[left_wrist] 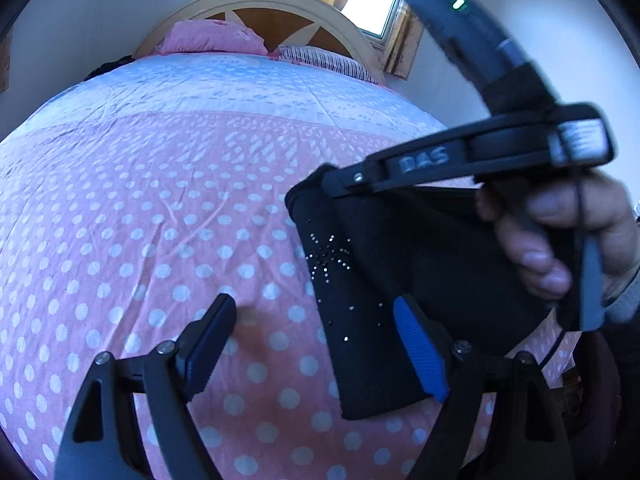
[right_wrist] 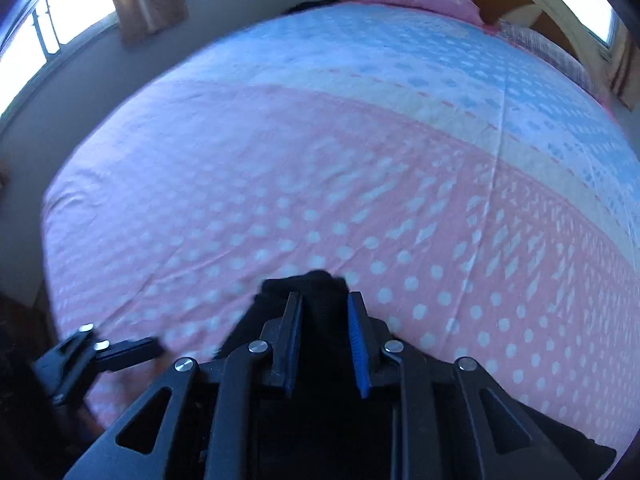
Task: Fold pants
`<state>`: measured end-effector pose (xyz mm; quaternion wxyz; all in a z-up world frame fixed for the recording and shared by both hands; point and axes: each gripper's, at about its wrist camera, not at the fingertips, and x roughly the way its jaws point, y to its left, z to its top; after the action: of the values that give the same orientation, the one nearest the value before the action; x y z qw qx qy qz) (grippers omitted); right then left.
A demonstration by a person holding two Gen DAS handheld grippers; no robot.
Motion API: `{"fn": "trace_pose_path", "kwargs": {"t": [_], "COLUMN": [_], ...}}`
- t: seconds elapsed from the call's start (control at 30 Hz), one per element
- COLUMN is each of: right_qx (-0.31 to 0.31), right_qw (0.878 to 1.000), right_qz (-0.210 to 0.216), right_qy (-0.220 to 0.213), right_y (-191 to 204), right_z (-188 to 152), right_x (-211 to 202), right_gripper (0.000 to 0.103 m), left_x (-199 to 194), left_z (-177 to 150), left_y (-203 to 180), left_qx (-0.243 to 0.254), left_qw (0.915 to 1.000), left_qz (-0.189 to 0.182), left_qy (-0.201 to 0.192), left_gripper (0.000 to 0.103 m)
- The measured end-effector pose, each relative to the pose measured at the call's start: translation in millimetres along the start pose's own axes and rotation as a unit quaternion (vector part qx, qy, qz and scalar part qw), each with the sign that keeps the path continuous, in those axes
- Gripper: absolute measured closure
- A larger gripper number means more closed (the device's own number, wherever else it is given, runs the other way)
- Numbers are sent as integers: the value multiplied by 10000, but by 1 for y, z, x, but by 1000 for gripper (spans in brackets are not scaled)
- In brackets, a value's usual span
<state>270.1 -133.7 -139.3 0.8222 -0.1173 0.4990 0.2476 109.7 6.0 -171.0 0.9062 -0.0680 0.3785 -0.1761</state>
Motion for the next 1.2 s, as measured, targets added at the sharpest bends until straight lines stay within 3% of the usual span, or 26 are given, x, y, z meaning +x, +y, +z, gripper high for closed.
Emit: {"fn": "trace_pose_path", "kwargs": {"t": [0.2,0.3,0.33,0.47,0.63,0.8,0.93,1.1,1.2], "right_qx": [412,643,702,741,422,27,-235,202,770], "right_qw": [9990,9972,9964,9928,9937,9972,9932,9889,9782], "right_qz": [180,301,305,290,114,-237,-422,-254,-556], "right_qy": [-62,-228,-366,-896,-1029,-706,-1057,-1452,-1845], "right_y": [-11,-21,-23,-17,-4,5,10,-1,-28], "right_z": [-3,-7,-10,-45,-92,-141,-158,-164,-182], "right_x": [9,-7,-16,-65,-91,-81,-77,-111,-142], "right_gripper": [79,56,53,52,51,51,50,50,50], "left_x": [-2,-4,-3,-3,-2,1,1,-20,-20], "left_z": [0,-1,0,0,0,0,1,26,47], "left_y": [2,3,4,5,2,2,-1,-1,-20], "left_qx": [-54,-7,-5,-30,-24,-13,42,-57,179], "left_qw": [10000,10000,10000,10000,10000,10000,10000,9988,9986], "left_qz": [-50,-39,-37,-62,-28,-4,52,288,136], "left_qy": [34,32,29,30,17,27,55,-398,-476], "left_gripper": [19,17,17,16,15,14,12,12,12]}}
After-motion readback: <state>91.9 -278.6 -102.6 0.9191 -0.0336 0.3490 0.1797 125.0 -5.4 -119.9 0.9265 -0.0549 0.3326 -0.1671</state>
